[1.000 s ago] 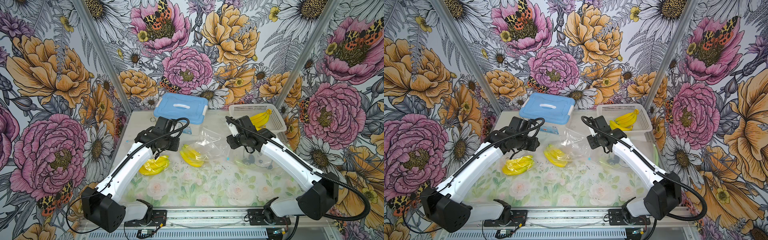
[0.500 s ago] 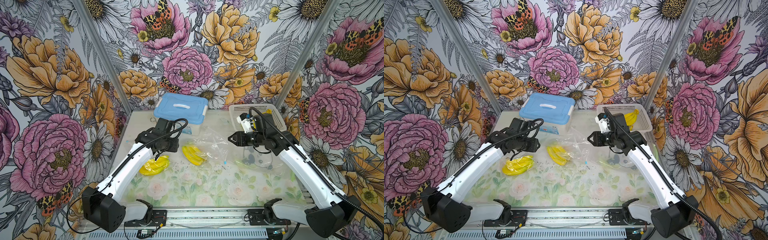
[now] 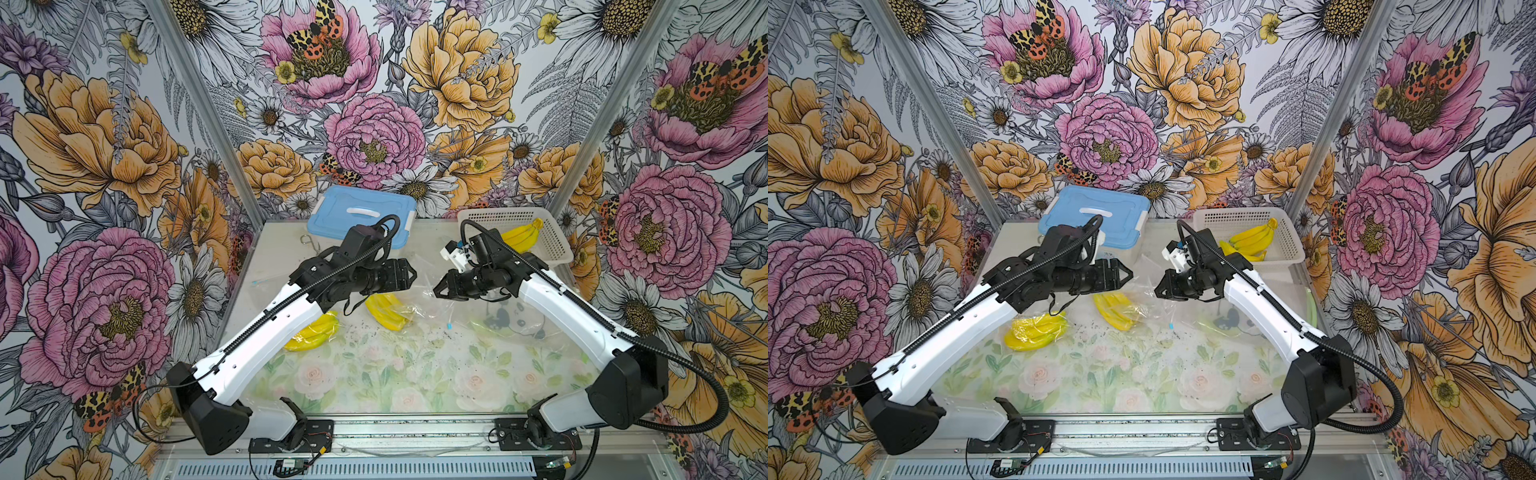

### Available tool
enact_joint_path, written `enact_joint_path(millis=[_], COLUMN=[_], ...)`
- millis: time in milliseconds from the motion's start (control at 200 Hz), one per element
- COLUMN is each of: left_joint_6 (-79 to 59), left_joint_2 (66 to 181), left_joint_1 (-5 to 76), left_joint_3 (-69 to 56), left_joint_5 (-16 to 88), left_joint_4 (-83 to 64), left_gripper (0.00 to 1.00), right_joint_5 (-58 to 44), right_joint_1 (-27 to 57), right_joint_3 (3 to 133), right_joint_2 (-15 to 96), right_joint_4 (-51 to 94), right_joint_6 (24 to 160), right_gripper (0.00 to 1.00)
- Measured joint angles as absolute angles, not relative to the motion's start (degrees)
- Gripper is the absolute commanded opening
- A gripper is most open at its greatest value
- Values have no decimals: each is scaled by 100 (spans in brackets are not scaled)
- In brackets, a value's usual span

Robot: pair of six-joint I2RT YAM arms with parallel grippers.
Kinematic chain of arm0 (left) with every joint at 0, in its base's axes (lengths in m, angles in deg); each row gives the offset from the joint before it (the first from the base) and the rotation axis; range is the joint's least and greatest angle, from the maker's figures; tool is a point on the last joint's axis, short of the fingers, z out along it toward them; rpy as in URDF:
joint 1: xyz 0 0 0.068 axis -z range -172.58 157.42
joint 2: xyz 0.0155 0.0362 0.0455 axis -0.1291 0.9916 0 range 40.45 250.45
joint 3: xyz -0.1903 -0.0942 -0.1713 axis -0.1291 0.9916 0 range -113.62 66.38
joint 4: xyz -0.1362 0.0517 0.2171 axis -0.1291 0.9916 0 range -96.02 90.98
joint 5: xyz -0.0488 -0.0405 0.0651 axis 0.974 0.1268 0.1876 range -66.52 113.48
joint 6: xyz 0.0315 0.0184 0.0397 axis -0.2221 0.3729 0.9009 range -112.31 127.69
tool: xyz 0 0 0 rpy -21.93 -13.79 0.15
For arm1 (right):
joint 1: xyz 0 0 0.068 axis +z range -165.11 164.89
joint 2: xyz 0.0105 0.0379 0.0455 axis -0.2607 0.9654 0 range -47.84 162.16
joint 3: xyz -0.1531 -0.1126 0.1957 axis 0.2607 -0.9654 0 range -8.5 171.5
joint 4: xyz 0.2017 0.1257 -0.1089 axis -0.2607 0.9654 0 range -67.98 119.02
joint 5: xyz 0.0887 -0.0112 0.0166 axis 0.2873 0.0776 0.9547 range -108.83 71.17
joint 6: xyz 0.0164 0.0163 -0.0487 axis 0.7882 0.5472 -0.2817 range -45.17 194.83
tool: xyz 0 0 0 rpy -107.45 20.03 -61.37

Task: Open the zip-top bag and take out the banana
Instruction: Adjust the zipper food storage bag at the center of the board.

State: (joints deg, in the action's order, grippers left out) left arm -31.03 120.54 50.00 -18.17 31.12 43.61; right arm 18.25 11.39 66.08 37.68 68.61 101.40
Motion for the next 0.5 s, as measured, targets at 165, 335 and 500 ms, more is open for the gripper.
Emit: enact_joint_path(millis=[165, 335, 500], left_joint_6=[-3448, -3651, -3756], left_joint_2=[12345, 12199, 12044], left_joint_1=[5118, 5116, 5075], left_joint_3=[-1802, -1570, -1181], left_joint_5=[3110, 3105, 3105], left_joint_4=[4332, 4208, 4085], left_gripper=[80, 79, 73], right_joint_5=[2170, 2369, 2456], right_joint_1=[1391, 1579, 1716], right_joint_3=[6106, 5575, 5548], right_joint_2=[3746, 3698, 3680], right_joint_4=[5862, 4686, 4057], right_joint_6=[10706, 11497, 11871], right_gripper=[16, 16, 16])
